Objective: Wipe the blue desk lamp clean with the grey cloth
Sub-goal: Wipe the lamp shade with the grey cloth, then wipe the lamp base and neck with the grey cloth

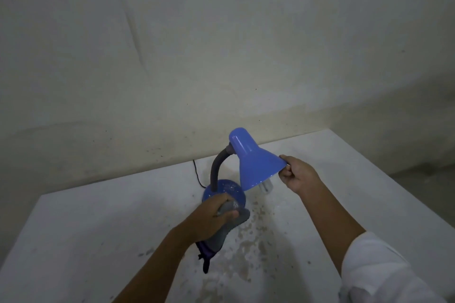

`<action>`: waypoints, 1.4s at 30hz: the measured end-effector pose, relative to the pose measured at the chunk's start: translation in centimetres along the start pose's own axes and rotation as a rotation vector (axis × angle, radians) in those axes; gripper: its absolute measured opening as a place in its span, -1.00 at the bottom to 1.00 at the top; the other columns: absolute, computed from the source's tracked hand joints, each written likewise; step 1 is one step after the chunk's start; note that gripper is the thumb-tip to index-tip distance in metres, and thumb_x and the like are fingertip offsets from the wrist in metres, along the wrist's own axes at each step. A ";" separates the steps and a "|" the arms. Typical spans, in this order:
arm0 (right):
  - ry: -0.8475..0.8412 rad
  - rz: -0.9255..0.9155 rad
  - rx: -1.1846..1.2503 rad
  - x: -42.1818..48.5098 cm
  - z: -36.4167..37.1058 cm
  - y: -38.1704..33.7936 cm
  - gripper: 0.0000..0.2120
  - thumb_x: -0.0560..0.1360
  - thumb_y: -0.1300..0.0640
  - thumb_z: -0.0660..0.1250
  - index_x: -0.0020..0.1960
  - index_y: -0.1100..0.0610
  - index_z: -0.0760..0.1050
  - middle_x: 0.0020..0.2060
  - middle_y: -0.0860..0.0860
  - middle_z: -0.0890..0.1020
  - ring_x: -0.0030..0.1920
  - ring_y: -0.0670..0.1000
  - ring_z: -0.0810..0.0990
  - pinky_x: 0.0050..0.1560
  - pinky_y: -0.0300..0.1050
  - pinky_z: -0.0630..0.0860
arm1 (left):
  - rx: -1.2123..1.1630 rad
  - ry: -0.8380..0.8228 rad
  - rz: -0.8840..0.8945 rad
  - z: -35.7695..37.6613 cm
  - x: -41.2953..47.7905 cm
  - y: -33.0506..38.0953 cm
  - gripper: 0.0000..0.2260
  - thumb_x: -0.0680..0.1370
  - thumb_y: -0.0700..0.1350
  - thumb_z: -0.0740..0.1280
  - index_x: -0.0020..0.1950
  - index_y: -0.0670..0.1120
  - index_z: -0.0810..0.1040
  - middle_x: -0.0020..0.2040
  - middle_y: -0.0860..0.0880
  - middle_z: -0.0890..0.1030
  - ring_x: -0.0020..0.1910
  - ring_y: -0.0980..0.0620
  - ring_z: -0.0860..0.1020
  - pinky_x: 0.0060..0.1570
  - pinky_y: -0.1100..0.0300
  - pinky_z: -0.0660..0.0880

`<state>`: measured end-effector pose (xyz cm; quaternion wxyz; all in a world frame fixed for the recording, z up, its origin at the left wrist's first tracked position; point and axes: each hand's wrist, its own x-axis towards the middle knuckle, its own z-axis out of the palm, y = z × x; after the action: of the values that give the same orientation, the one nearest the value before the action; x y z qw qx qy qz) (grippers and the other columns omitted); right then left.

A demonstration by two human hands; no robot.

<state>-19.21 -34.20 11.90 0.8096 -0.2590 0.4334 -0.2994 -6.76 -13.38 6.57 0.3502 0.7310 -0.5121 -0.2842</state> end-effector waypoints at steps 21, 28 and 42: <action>0.109 0.110 -0.387 2.2 -4.2 11.3 -0.90 0.51 0.30 0.21 -0.17 0.25 0.42 -0.41 0.13 0.45 -0.44 0.02 0.37 -0.54 -0.24 0.37 | -0.570 0.391 -0.669 -0.8 1.5 -6.7 -0.59 0.56 0.03 0.24 0.28 -0.22 0.37 0.17 -0.18 0.51 0.19 -0.17 0.49 0.29 -0.14 0.41; -0.063 -0.262 -1.293 4.9 -2.7 14.2 -0.78 0.55 0.22 0.18 0.17 0.22 0.47 0.04 0.07 0.55 0.07 0.06 0.53 0.08 -0.21 0.39 | -0.530 0.436 -0.772 -2.4 2.7 -8.6 -0.62 0.51 -0.10 0.27 0.29 -0.18 0.36 0.04 -0.13 0.50 0.14 -0.17 0.46 0.25 -0.09 0.41; -0.332 -0.483 -1.583 9.2 -3.2 16.0 -0.54 0.57 0.10 0.19 0.46 0.08 0.24 0.44 0.04 0.31 0.39 0.08 0.36 0.42 -0.06 0.29 | 0.159 0.476 -0.388 -3.0 6.9 -9.9 -0.69 0.55 -0.03 0.26 0.27 -0.06 0.46 0.22 -0.16 0.51 0.20 -0.14 0.48 0.20 0.07 0.43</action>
<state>-13.68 -30.30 -5.56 0.3561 -0.8761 0.3235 -0.0304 3.15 -16.93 -0.04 0.3410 0.8862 -0.2875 -0.1258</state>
